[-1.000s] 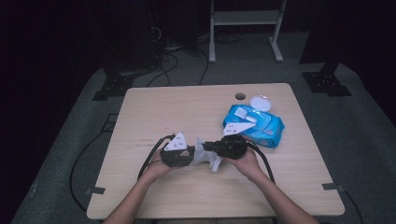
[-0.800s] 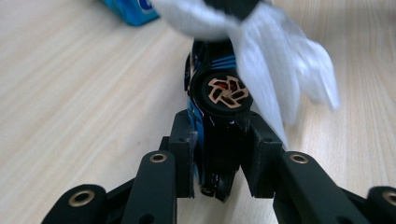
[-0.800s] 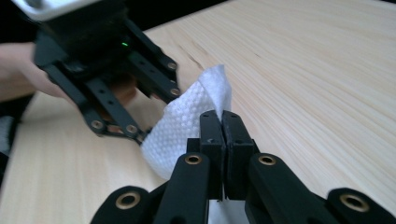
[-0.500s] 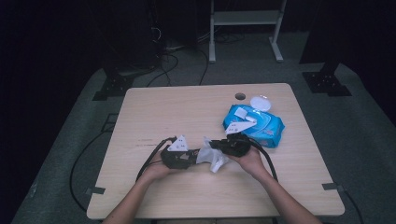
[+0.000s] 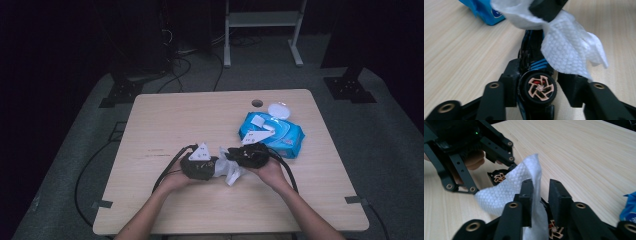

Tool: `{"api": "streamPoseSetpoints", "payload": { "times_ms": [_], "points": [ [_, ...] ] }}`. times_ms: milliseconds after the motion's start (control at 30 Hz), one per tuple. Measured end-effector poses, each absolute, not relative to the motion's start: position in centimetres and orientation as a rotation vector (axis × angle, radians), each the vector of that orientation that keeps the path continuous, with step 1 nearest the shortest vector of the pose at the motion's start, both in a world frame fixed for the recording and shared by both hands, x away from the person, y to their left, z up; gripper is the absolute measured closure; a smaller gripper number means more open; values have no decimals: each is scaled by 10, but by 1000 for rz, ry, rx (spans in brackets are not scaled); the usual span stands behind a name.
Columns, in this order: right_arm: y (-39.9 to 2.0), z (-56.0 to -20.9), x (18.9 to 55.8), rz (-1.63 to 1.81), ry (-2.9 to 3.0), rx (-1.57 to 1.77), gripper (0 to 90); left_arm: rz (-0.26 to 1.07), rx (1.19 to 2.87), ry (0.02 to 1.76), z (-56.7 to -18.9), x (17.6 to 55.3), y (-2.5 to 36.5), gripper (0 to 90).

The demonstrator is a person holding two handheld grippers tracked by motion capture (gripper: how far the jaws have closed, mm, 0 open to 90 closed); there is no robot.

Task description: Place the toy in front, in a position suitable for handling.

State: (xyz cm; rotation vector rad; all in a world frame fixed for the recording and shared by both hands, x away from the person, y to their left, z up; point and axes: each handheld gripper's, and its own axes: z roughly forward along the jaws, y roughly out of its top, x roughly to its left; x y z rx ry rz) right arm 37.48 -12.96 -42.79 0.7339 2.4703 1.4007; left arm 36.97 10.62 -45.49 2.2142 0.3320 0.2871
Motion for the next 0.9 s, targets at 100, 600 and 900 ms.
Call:
{"api": "streamPoseSetpoints", "payload": {
  "times_ms": [100,600,900],
  "points": [
    [-133,-427,374,1401,2463,751,655,283,2190,353,-454,371,107,556],
    [-138,-427,373,1358,2452,724,870,319,2215,340,-456,372,103,585],
    [-153,-425,376,1346,2439,794,871,274,2237,300,-453,363,128,586]
  ]
}}
